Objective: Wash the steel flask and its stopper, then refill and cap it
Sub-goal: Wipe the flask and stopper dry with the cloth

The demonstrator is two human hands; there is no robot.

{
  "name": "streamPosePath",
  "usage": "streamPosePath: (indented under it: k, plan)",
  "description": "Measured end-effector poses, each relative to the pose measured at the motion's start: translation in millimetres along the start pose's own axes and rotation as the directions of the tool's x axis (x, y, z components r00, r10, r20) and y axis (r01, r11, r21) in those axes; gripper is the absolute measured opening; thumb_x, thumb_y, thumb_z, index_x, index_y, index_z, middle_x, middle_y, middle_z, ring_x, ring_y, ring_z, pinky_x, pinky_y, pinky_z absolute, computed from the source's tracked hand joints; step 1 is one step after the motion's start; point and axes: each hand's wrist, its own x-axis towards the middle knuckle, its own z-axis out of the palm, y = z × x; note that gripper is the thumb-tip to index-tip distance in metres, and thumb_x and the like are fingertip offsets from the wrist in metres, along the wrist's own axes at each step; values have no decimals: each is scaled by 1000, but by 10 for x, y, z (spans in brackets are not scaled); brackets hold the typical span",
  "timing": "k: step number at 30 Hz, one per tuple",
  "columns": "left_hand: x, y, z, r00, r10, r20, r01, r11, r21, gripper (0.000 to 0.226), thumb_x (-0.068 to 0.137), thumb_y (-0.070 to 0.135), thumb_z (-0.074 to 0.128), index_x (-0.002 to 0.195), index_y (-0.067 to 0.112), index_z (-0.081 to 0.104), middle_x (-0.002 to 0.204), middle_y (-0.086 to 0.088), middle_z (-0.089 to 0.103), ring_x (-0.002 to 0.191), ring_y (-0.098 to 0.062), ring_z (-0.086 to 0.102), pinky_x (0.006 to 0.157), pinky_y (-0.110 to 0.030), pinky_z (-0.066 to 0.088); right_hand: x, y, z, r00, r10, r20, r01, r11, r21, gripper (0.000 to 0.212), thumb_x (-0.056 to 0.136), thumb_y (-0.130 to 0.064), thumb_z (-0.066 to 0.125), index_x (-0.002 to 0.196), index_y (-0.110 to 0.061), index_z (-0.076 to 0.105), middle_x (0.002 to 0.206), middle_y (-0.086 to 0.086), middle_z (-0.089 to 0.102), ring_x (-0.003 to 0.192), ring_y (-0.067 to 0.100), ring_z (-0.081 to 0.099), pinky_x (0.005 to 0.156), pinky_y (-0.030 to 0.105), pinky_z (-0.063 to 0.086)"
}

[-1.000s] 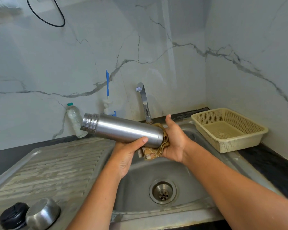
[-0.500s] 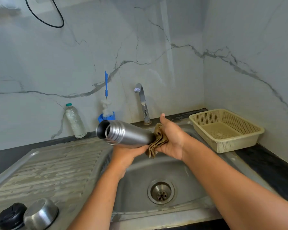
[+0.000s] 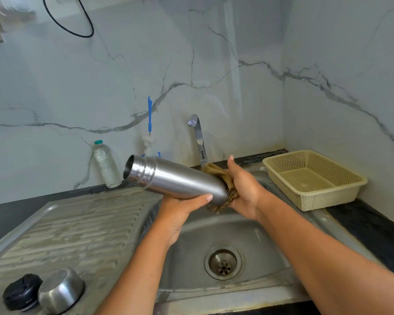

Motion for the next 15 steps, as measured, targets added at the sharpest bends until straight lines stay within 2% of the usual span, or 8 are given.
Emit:
streamPosePath:
  k: [3, 6, 10, 13, 15]
  plan:
    - [0, 18, 22, 1000, -8, -2, 7, 994, -107, 67, 64, 17, 91, 126, 20, 65, 117, -1, 77, 116, -18, 71, 97, -36, 56, 17, 54, -8, 998, 52, 39, -55, 994, 99, 75, 103, -68, 25, 133, -13, 66, 126, 21, 70, 125, 42, 62, 110, 60, 44]
    - [20, 25, 20, 1000, -14, -24, 10, 988, -154, 63, 65, 14, 90, 123, 22, 65, 115, -1, 78, 115, -18, 71, 96, -34, 56, -4, 69, 56, 995, 94, 19, -95, 988, 122, 73, 104, -66, 27, 130, -9, 64, 121, 25, 71, 115, 37, 67, 106, 53, 51]
    - [48, 6, -47, 996, 1, -94, -7, 998, -61, 64, 64, 16, 95, 122, 15, 68, 114, -4, 78, 112, -19, 72, 98, -37, 55, -30, 46, 102, 991, 136, 17, -137, 979, 149, 78, 104, -65, 29, 133, 1, 57, 122, 28, 69, 115, 38, 69, 97, 47, 57]
    - [75, -48, -98, 993, 8, -114, -5, 1000, 23, 49, 72, 7, 94, 115, 16, 72, 106, 1, 80, 105, -13, 74, 88, -26, 57, -25, 26, 106, 990, 140, 16, -140, 973, 182, 82, 104, -65, 30, 133, 8, 54, 122, 29, 69, 113, 39, 70, 96, 48, 57]
    - [78, -69, -87, 994, 4, -111, 5, 996, 85, 48, 72, 9, 94, 113, 19, 73, 104, 6, 80, 100, -7, 74, 81, -18, 56, -17, 18, 117, 991, 132, 2, -131, 977, 171, 79, 103, -64, 33, 135, 6, 53, 120, 27, 70, 109, 38, 72, 89, 47, 60]
